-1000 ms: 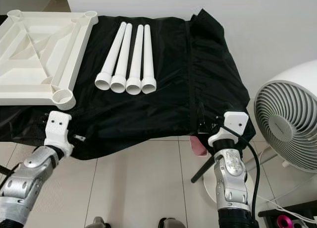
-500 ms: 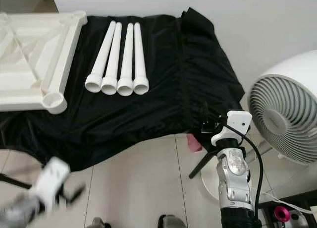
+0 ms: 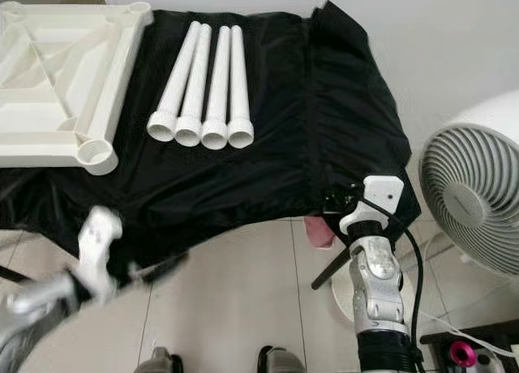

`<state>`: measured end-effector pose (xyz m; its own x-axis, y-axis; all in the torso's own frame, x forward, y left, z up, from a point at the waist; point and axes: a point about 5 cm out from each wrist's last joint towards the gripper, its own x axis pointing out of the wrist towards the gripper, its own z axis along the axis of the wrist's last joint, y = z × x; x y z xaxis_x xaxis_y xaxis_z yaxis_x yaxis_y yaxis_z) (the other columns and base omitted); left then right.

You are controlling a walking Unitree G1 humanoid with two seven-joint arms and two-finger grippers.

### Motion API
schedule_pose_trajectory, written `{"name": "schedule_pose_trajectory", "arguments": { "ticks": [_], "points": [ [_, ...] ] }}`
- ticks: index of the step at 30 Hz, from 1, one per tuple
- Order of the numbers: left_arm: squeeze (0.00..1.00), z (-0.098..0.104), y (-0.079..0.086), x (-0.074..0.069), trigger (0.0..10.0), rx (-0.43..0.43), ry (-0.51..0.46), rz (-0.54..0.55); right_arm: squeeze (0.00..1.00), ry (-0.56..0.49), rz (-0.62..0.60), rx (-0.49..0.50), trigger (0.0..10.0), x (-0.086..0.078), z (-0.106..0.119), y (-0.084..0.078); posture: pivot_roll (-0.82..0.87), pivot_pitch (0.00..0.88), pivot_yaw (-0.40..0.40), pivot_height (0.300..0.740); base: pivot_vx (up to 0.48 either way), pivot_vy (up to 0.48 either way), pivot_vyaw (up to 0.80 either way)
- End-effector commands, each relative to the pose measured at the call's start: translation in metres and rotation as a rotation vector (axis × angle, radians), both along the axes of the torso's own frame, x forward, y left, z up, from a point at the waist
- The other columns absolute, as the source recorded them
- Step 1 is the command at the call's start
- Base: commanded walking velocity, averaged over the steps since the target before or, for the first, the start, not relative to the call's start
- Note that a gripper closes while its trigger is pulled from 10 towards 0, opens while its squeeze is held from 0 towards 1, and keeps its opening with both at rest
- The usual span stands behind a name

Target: Building children table

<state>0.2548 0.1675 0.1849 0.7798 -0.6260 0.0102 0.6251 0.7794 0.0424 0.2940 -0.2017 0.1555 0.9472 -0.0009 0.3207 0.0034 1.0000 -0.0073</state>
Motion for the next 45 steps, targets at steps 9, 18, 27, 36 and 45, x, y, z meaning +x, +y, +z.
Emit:
{"name": "schedule_pose_trajectory", "arguments": {
  "ticks": [9,18,27,36,45],
  "points": [
    [0.00,-0.010,0.011,0.036,10.0,-0.137,-0.002,0.264,0.00,0.010,0.014,0.035,10.0,0.009,-0.001,0.003,0.08,0.114,-0.022,0.740,0.000,0.000,0.00],
    [0.00,-0.020,0.006,0.050,10.0,-0.107,-0.050,0.394,0.00,0.010,0.018,0.014,10.0,0.014,-0.002,0.014,0.06,0.096,-0.027,0.740,0.000,0.000,0.00],
    [0.00,-0.020,0.001,0.058,10.0,-0.117,-0.086,0.426,0.00,0.002,0.031,-0.010,10.0,0.019,0.001,0.020,0.04,0.072,-0.029,0.740,0.000,0.000,0.00],
    [0.00,-0.011,-0.012,0.077,10.0,-0.123,-0.126,0.360,0.00,-0.041,0.013,-0.025,10.0,0.028,0.010,0.018,0.00,0.036,0.020,0.740,0.000,0.277,0.00],
    [0.00,0.000,-0.007,0.092,10.0,-0.113,-0.166,0.360,0.00,-0.056,0.012,-0.009,10.0,0.032,0.012,0.026,-0.01,0.023,0.034,0.740,0.000,0.412,0.00]
  ]
}}
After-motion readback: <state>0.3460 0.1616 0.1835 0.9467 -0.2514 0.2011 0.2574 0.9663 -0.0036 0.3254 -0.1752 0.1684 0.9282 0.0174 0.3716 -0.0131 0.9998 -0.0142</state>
